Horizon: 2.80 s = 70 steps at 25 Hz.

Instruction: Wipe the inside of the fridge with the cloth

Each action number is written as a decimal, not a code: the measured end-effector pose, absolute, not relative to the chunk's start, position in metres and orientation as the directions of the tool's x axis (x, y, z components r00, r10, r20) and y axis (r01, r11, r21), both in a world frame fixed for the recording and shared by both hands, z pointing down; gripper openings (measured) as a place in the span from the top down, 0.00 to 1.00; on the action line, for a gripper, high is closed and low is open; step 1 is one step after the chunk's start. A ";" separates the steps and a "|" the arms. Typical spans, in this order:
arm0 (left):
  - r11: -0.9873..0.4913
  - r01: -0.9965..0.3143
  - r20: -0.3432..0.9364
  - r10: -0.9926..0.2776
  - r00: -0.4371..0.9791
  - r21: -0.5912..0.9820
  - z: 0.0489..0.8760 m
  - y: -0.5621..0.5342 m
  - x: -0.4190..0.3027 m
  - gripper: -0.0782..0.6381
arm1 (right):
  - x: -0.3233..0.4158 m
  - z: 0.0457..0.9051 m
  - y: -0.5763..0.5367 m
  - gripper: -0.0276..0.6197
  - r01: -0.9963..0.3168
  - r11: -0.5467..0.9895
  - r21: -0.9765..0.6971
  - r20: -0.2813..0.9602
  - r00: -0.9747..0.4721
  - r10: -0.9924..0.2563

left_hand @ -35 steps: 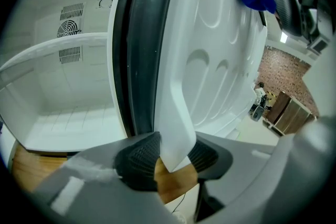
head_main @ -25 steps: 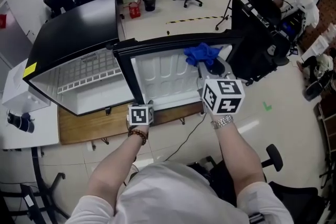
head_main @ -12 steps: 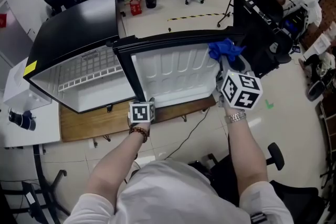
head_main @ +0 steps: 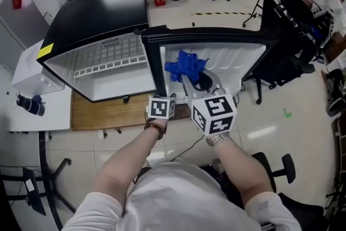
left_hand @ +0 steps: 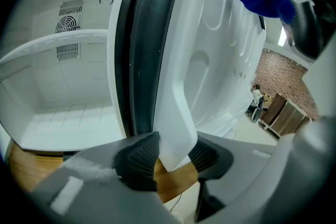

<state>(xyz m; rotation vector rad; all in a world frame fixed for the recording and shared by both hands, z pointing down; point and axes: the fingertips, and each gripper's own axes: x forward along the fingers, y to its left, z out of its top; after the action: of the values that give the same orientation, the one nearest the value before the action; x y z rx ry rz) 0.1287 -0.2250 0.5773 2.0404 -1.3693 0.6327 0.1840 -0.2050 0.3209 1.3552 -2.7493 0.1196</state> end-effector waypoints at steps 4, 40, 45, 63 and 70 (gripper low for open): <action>-0.299 -0.927 0.675 -0.637 0.371 0.227 0.583 -0.223 0.128 0.65 | 0.145 0.341 -0.208 0.79 -0.761 0.647 -0.039 0.150 -0.645 -0.750; -0.322 -0.926 0.631 -0.680 0.372 0.199 0.565 -0.229 0.128 0.66 | 0.326 0.367 -0.256 0.79 -0.946 0.324 -0.024 0.181 -0.323 -0.929; -0.320 -0.927 0.632 -0.681 0.370 0.197 0.565 -0.229 0.128 0.66 | 0.358 0.369 -0.262 0.79 -0.963 0.267 -0.023 0.184 -0.267 -0.946; -0.317 -0.927 0.636 -0.677 0.371 0.202 0.564 -0.222 0.130 0.67 | 0.360 0.372 -0.245 0.79 -0.967 0.255 -0.016 0.161 -0.255 -0.953; -0.342 -0.916 0.614 -0.682 0.397 0.212 0.559 -0.209 0.131 0.67 | 0.239 0.407 -0.220 0.79 -0.870 0.492 -0.028 0.208 -0.487 -0.848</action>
<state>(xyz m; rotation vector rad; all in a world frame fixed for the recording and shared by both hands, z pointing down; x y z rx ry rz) 0.1313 -0.2094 0.5589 2.1287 -1.3610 0.5782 0.2389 -0.2201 0.4065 1.4913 -2.5665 0.1935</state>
